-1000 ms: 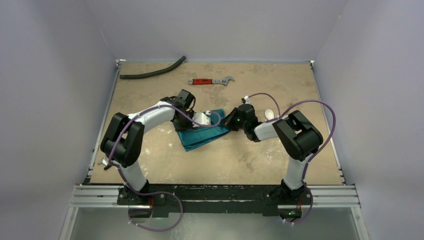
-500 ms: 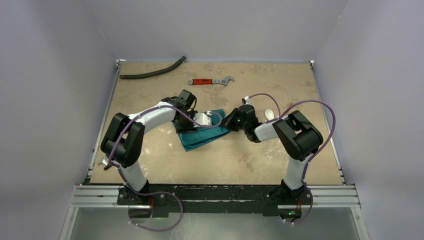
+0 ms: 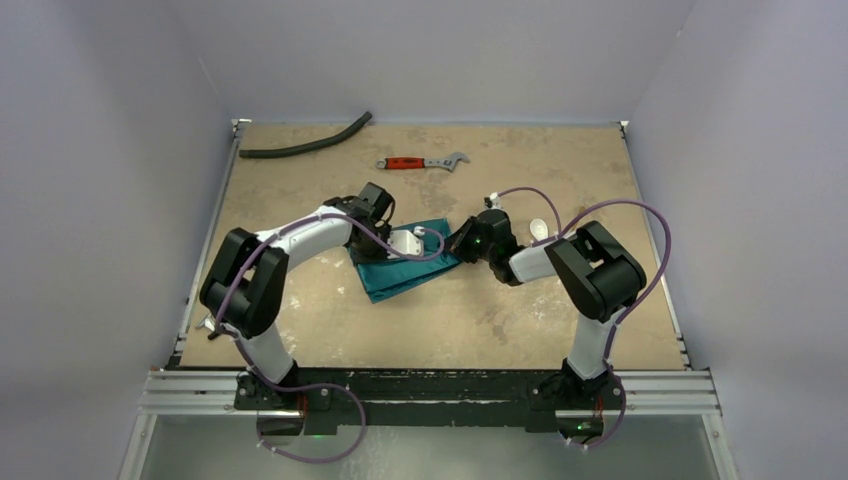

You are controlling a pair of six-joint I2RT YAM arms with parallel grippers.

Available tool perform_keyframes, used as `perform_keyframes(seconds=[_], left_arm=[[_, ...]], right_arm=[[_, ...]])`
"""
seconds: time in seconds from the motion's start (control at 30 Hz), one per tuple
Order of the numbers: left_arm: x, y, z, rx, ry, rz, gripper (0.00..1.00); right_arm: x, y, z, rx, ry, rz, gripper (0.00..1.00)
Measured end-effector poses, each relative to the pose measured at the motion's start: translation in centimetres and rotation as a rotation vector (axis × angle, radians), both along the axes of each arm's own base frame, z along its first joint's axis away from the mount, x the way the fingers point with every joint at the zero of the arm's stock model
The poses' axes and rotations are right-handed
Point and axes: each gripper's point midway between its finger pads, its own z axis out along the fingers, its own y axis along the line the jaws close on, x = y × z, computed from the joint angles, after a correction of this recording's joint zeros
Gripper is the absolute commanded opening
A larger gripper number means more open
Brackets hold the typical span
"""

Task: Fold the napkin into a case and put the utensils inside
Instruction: Smooth out the 2/3-rectangle-folded napkin at the center of the board.

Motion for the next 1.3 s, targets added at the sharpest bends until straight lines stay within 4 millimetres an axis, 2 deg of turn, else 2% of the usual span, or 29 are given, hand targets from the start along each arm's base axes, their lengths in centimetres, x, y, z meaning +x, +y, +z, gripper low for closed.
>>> perform_keyframes(seconds=[0.17, 0.5, 0.73, 0.8, 0.9, 0.97, 1.03, 1.13, 1.3], left_arm=[[-1.2, 0.9, -0.1, 0.014, -0.007, -0.007, 0.00], [-1.2, 0.9, 1.5, -0.018, -0.093, -0.034, 0.00], [-2.9, 1.0, -0.5, -0.006, -0.080, -0.081, 0.00], [-3.5, 1.1, -1.3, 0.004, -0.076, -0.097, 0.00], [-3.8, 1.4, -1.7, 0.025, -0.080, -0.111, 0.00], [-3.7, 1.6, -1.7, 0.037, -0.089, -0.111, 0.00], [-3.7, 1.9, -1.7, 0.049, -0.093, -0.107, 0.00], [-3.6, 2.0, -1.7, 0.057, -0.099, -0.105, 0.00], [-3.5, 2.1, -1.7, 0.061, -0.101, -0.103, 0.00]], right_arm=[[0.0, -0.3, -0.1, 0.005, 0.004, -0.008, 0.00], [-0.1, -0.5, -0.2, 0.017, 0.006, -0.014, 0.00], [-0.2, -0.6, -0.1, 0.014, 0.013, -0.010, 0.01], [-0.5, -0.7, 0.1, 0.002, 0.016, -0.001, 0.09], [-0.8, -1.3, 0.2, -0.036, 0.020, 0.009, 0.27], [-1.0, -1.6, 0.5, -0.054, 0.014, 0.016, 0.32], [-1.1, -2.1, 0.9, -0.078, 0.006, 0.018, 0.30], [-1.1, -3.0, 1.7, -0.111, -0.014, 0.009, 0.18], [-1.1, -3.6, 4.8, -0.114, -0.090, 0.000, 0.21]])
